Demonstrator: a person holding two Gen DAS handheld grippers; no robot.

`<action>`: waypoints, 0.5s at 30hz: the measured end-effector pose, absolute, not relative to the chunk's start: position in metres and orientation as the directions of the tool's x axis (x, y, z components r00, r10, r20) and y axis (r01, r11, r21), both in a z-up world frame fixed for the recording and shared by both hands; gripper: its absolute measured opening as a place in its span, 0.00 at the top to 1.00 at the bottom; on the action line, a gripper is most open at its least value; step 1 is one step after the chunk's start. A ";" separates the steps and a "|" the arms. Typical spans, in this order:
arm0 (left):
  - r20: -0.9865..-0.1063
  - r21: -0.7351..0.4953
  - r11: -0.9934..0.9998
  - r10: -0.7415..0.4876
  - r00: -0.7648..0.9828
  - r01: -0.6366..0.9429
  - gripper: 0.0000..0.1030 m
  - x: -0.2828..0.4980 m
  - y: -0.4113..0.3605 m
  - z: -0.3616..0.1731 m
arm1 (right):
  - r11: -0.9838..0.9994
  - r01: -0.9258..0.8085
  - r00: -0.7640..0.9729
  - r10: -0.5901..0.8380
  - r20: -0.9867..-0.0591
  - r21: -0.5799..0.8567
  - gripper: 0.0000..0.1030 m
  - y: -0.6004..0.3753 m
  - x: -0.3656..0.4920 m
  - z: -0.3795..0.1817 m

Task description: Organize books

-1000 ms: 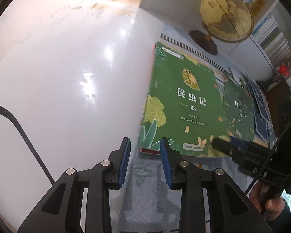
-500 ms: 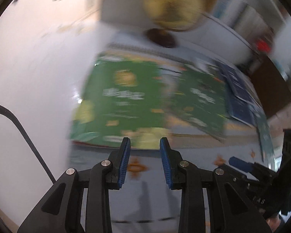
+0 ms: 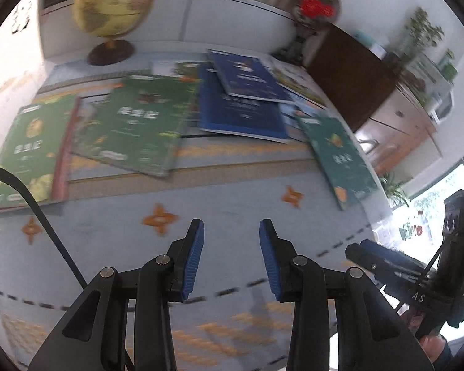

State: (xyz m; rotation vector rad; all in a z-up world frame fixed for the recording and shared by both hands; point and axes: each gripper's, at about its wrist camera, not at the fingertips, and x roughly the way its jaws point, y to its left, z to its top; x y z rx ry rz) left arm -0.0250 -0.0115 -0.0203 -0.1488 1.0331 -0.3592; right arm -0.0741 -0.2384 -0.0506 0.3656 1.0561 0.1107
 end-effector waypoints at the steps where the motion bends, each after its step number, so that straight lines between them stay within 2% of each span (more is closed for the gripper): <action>1: -0.813 -0.278 0.932 -0.358 0.459 0.234 0.66 -0.026 -0.022 -0.019 | 0.937 0.092 0.499 0.250 -0.830 0.338 0.42 -0.250 -0.076 -0.049; 3: -0.814 -0.266 0.928 -0.360 0.455 0.259 0.66 -0.023 -0.039 -0.015 | 0.936 0.106 0.509 0.239 -0.827 0.336 0.42 -0.266 -0.076 -0.046; 5: -0.806 -0.266 0.927 -0.364 0.466 0.265 0.62 -0.016 -0.048 -0.008 | 0.932 0.114 0.523 0.238 -0.819 0.344 0.42 -0.279 -0.069 -0.040; 6: -0.801 -0.267 0.929 -0.362 0.477 0.257 0.53 -0.007 -0.052 -0.004 | 0.933 0.110 0.533 0.234 -0.813 0.342 0.42 -0.283 -0.064 -0.035; 7: -0.796 -0.269 0.930 -0.360 0.487 0.250 0.40 -0.001 -0.054 -0.003 | 0.937 0.103 0.545 0.228 -0.807 0.334 0.42 -0.287 -0.058 -0.031; 9: -0.772 -0.280 0.933 -0.360 0.523 0.227 0.24 0.020 -0.057 0.002 | 0.946 0.084 0.560 0.216 -0.800 0.314 0.42 -0.291 -0.044 -0.025; 11: -0.739 -0.306 0.927 -0.374 0.561 0.216 0.24 0.047 -0.062 0.006 | 0.956 0.067 0.569 0.198 -0.798 0.285 0.42 -0.295 -0.025 -0.021; 15: -0.736 -0.325 0.929 -0.365 0.571 0.174 0.24 0.105 -0.071 -0.003 | 0.969 0.063 0.572 0.160 -0.804 0.238 0.42 -0.298 0.038 -0.020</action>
